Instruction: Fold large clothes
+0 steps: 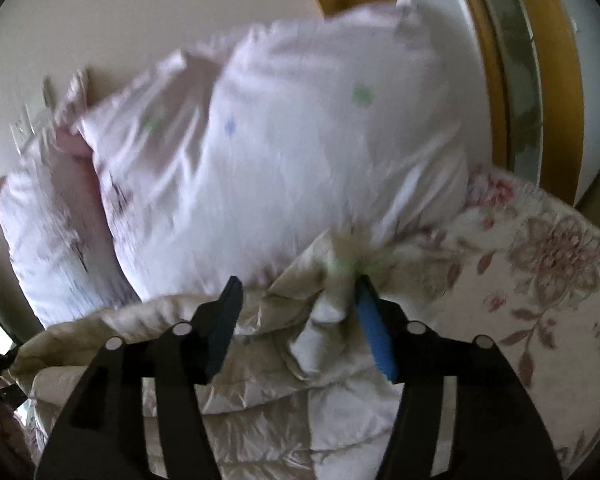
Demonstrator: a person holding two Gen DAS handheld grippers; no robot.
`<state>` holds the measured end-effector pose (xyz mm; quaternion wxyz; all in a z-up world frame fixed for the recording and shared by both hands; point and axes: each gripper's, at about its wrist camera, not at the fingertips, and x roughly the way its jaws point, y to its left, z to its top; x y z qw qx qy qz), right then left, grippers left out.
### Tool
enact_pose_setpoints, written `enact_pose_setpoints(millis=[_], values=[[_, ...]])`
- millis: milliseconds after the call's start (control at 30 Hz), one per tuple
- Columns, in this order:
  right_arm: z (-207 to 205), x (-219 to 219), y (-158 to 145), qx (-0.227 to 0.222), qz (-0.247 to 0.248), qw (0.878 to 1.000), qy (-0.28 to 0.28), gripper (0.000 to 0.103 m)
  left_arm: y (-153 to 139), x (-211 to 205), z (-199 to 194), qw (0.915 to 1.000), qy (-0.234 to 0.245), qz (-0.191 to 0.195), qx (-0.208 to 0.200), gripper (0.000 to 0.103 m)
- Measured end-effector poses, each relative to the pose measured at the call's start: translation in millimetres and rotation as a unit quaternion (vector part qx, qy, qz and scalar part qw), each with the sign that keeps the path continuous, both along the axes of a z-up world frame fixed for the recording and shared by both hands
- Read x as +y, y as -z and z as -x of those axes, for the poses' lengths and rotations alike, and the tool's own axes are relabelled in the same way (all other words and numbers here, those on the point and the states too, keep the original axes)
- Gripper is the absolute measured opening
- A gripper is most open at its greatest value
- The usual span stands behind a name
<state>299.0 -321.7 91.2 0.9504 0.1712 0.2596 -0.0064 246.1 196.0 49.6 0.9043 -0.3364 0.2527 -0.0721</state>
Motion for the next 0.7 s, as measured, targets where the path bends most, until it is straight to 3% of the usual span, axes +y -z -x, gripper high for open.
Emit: enact_pose_setpoints(millis=[100, 200, 400, 467, 533, 633, 700], values=[[2.4, -5.4, 0.3, 0.021, 0.033, 0.999, 0.002, 0.062, -11.4, -1.2, 15.0, 0.9989, -0.012, -0.030, -0.033, 0.079], [-3.6, -19.9, 10.4, 0.061, 0.024, 0.998, 0.011, 0.062, -13.0, -7.5, 21.0, 0.9983, 0.003, -0.046, -0.037, 0.079], [-21.1, -43.9, 48.5, 0.151, -0.020, 0.988, 0.024, 0.062, 2.3, -33.6, 10.4, 0.9949, 0.035, -0.095, 0.001, 0.079], [-24.0, -44.0, 57.4, 0.162, -0.023, 0.986, 0.025, 0.057, 10.2, -40.0, 5.5, 0.9936, 0.041, -0.104, 0.016, 0.079], [-26.6, -42.7, 61.7, 0.163, -0.025, 0.986, 0.020, 0.036, 18.3, -46.0, -1.9, 0.9924, 0.045, -0.110, 0.032, 0.079], [-29.2, -37.2, 62.4, 0.156, -0.018, 0.987, 0.017, 0.022, 25.4, -51.9, -11.3, 0.9908, 0.037, -0.122, 0.045, 0.079], [-30.6, -33.7, 60.4, 0.150, -0.003, 0.988, 0.022, 0.018, 30.4, -52.7, -18.5, 0.9897, 0.024, -0.130, 0.054, 0.079]])
